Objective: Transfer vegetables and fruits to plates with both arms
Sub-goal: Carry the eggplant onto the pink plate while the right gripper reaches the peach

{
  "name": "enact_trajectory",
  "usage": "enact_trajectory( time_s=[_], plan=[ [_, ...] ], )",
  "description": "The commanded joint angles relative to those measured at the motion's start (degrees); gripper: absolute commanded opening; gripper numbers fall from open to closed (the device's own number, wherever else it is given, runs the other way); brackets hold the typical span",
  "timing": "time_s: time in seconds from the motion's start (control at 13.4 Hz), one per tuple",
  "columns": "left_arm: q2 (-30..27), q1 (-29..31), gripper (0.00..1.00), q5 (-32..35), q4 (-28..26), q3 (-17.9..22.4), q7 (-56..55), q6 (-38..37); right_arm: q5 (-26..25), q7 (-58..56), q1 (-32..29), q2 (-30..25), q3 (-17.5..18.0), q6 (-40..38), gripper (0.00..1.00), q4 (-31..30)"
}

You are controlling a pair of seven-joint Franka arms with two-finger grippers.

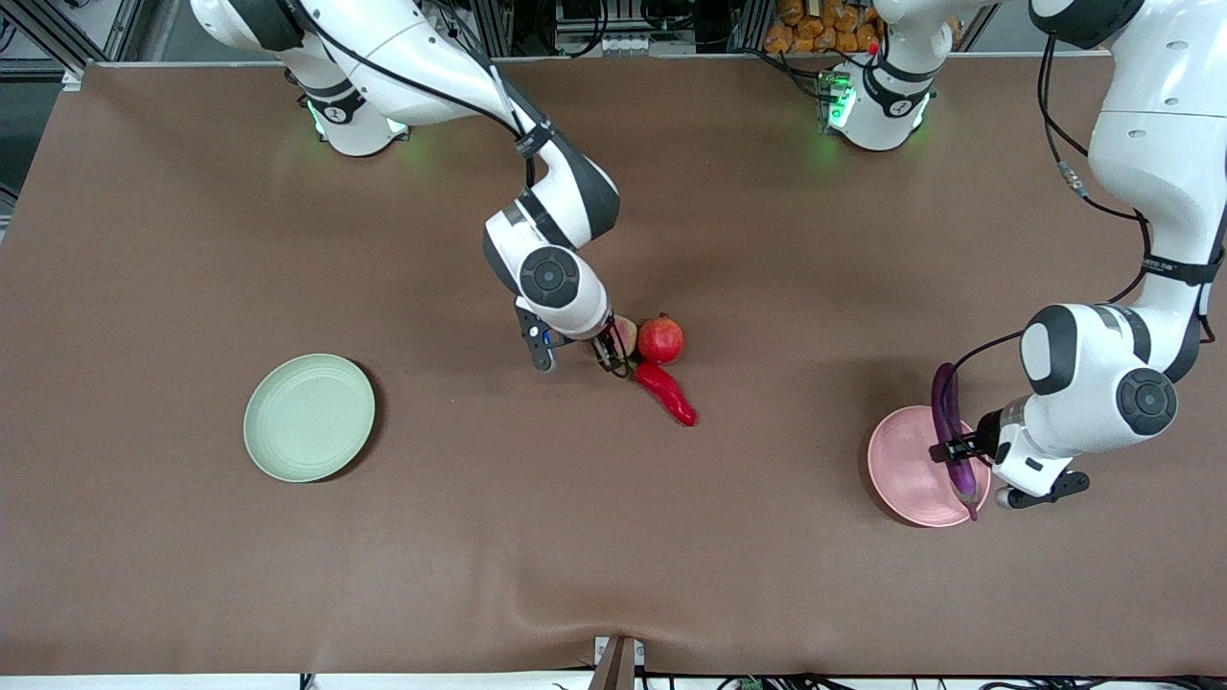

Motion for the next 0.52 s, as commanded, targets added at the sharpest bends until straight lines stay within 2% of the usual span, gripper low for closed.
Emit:
enact_trajectory(
  time_s=[0.0,0.3,0.45],
  plan=[
    [-0.57,-2.79,1.0,-1.05,1.44,-0.41,-5.85,-0.35,1.0,1.7,1.58,0.87,-0.54,2.11,1.0,-0.09],
    [-0.31,-12.0,1.0,-1.13,1.97,-1.91,-27.11,1.21,0.21,1.62,2.46,3.16,-0.63,4.58,0.98,-0.09],
    [0.74,-16.06,1.0,-1.31,1.97,-1.91,-34.86,5.6,-0.66,0.13,2.03,3.25,-0.71,4.32,0.31,-0.09]
  ],
)
